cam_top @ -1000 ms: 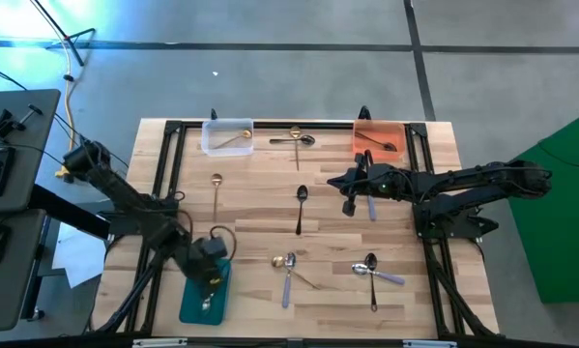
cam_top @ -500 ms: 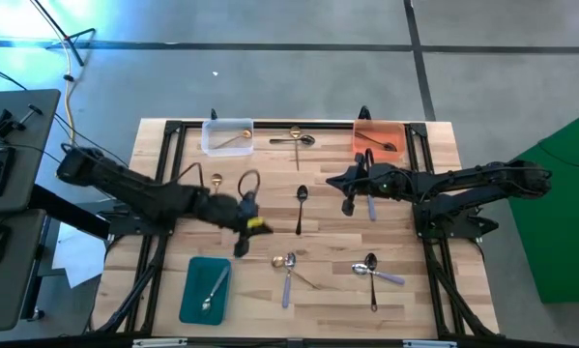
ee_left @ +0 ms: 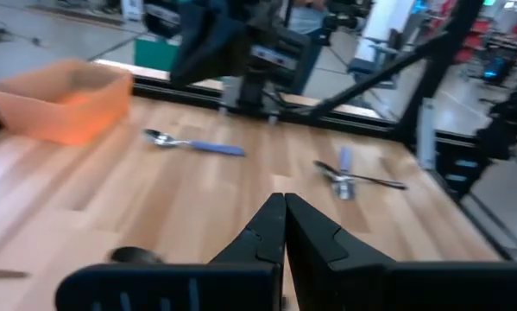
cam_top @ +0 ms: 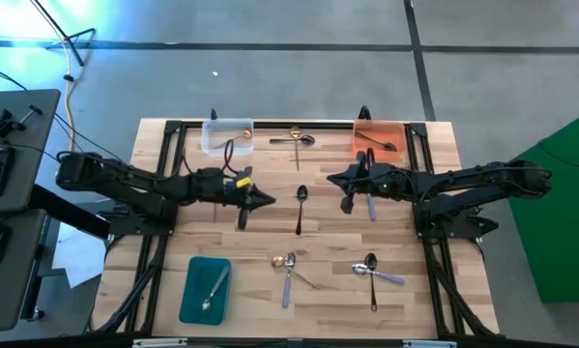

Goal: Sort silverware by color (type)
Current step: Put the bottom gold spoon into the transparent bin

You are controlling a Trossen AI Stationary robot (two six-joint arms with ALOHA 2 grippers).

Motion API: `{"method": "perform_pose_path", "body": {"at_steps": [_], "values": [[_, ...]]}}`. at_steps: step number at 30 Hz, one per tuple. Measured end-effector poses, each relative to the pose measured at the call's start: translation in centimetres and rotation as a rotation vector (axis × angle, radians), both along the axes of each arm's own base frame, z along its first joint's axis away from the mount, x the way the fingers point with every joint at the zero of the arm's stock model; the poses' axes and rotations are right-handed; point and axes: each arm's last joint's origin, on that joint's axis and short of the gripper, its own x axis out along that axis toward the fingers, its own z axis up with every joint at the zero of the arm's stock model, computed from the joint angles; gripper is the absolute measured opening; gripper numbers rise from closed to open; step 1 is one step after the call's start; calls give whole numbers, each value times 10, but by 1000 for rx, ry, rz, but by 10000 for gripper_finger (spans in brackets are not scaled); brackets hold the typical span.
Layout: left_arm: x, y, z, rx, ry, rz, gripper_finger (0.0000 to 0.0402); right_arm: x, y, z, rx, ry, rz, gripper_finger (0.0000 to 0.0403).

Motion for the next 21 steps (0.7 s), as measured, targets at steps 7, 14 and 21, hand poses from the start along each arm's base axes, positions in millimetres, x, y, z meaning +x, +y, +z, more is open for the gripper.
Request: {"method": "perform_pose_path", "body": {"at_steps": [7, 14, 21], "values": [[-3, 26, 0, 51, -5, 95, 0, -2, -11, 0, 0, -1, -60, 0], [-8, 51, 0, 124, 3, 187, 0, -5, -25, 0, -16, 6, -115, 0], [-13, 67, -1, 149, 26, 256, 0, -8, -40, 3, 74, -38, -143, 0]]}}
